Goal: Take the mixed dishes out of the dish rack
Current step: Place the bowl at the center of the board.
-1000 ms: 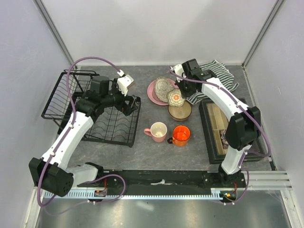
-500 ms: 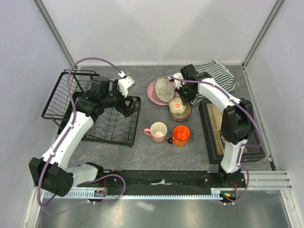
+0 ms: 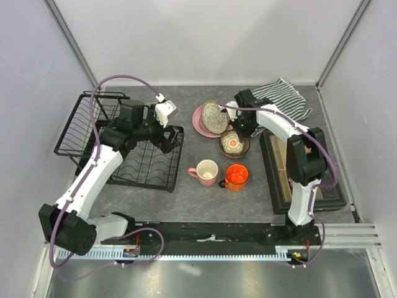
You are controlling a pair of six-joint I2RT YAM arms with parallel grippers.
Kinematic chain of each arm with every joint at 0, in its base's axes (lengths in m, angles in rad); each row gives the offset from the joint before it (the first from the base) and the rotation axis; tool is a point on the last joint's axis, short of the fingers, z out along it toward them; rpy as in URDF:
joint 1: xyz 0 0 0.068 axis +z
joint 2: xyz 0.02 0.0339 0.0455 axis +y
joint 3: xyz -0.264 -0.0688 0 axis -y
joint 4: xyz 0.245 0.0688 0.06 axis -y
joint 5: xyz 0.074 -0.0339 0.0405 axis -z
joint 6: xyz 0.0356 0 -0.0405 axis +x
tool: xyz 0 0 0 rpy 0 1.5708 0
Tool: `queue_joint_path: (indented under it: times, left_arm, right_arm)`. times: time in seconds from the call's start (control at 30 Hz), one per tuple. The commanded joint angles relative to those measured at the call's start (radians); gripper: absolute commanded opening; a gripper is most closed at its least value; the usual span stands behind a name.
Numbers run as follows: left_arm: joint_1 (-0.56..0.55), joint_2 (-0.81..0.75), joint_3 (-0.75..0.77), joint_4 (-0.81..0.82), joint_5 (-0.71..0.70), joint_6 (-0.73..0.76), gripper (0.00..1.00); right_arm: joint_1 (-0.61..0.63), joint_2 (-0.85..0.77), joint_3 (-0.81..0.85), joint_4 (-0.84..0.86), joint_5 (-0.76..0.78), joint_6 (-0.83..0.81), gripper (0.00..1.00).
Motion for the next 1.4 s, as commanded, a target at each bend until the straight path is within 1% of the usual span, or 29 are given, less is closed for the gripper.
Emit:
queue_joint_path:
  times: [0.0, 0.07, 0.17, 0.23, 0.63, 0.77, 0.87, 1.03, 1.17, 1.37]
  left_arm:
    - [0.005, -0.005, 0.000, 0.002, 0.032, 0.035, 0.99]
    - [0.005, -0.004, 0.003, -0.001, 0.032, 0.038, 0.99]
    - [0.004, -0.007, 0.006, -0.006, 0.031, 0.038, 0.99]
    - [0.005, -0.004, 0.007, -0.006, 0.032, 0.038, 0.99]
    - [0.005, -0.004, 0.006, -0.011, 0.031, 0.044, 0.99]
    - [0.004, -0.007, 0.004, -0.014, 0.029, 0.045, 0.99]
    - [0.004, -0.008, 0.006, -0.014, 0.028, 0.047, 0.99]
    - [0.004, -0.005, 0.007, -0.015, 0.023, 0.050, 0.99]
    - [0.004, -0.004, 0.009, -0.014, 0.017, 0.053, 0.99]
    - [0.004, -0.002, 0.015, -0.014, 0.005, 0.061, 0.99]
  right_arm:
    - [0.000, 0.009, -0.003, 0.026, -0.016, -0.011, 0.04]
    - [0.001, 0.010, -0.003, 0.026, -0.016, -0.011, 0.07]
    - [0.000, 0.015, -0.001, 0.026, -0.009, -0.015, 0.15]
    - [0.000, 0.015, 0.002, 0.026, -0.004, -0.017, 0.18]
    - [-0.003, 0.024, 0.007, 0.026, 0.025, -0.018, 0.30]
    - [-0.003, 0.018, 0.007, 0.026, 0.028, -0.017, 0.37]
    - [-0.003, 0.010, 0.010, 0.026, 0.034, -0.015, 0.40]
    - [-0.003, -0.013, 0.019, 0.026, 0.043, -0.012, 0.44]
    - [-0.003, -0.033, 0.027, 0.023, 0.048, -0.012, 0.49]
    - [-0.005, -0.062, 0.045, 0.011, 0.051, -0.011, 0.52]
